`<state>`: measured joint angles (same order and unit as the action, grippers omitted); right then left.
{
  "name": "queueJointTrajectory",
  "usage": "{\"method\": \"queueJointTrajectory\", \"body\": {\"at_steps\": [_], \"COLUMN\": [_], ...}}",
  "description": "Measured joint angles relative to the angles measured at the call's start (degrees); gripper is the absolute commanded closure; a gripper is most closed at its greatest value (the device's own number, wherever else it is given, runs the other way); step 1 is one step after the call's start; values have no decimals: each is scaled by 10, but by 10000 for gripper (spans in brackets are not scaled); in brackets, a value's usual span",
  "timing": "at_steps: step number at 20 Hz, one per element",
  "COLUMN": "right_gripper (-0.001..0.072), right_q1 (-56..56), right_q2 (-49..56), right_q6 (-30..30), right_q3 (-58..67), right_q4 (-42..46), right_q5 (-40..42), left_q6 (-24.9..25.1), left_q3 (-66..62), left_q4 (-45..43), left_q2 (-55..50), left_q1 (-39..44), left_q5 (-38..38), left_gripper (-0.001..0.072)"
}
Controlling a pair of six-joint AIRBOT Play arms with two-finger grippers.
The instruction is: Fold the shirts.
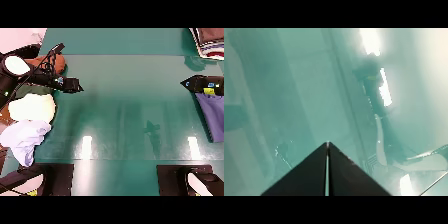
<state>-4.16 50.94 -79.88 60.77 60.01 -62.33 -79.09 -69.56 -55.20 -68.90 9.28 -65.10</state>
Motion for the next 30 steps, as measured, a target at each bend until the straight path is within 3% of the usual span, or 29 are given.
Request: {"method": "queueJointTrajectory", "body": {"at_steps": [13,18,19,20,21,25,30], "right_gripper": [691,691,691,691,691,691,691], "right_q1": [-1,-1,-1,-1,-1,-1,-1], "right_q2": [0,0,0,0,0,0,0], "right_q6": [0,0,0,0,0,0,0], "right_q3": [0,0,0,0,0,0,0], "right_q4": [0,0,0,0,0,0,-1], "right_q5": [9,18,19,21,21,23,26], "left_q6": [-1,-4,-3,2,14,26,-35], "left_q3": [0,0,0,0,0,0,-14], "left_q4": [5,35,38,40,37,-55,-208], "left_q2": [0,0,0,-1,-1,-3,-34], "left_q1": [0,0,0,0,0,-1,-50], "left_q5": [1,51,63,76,90,182,306], "left_gripper": [680,678,532,168,35,33,33]}}
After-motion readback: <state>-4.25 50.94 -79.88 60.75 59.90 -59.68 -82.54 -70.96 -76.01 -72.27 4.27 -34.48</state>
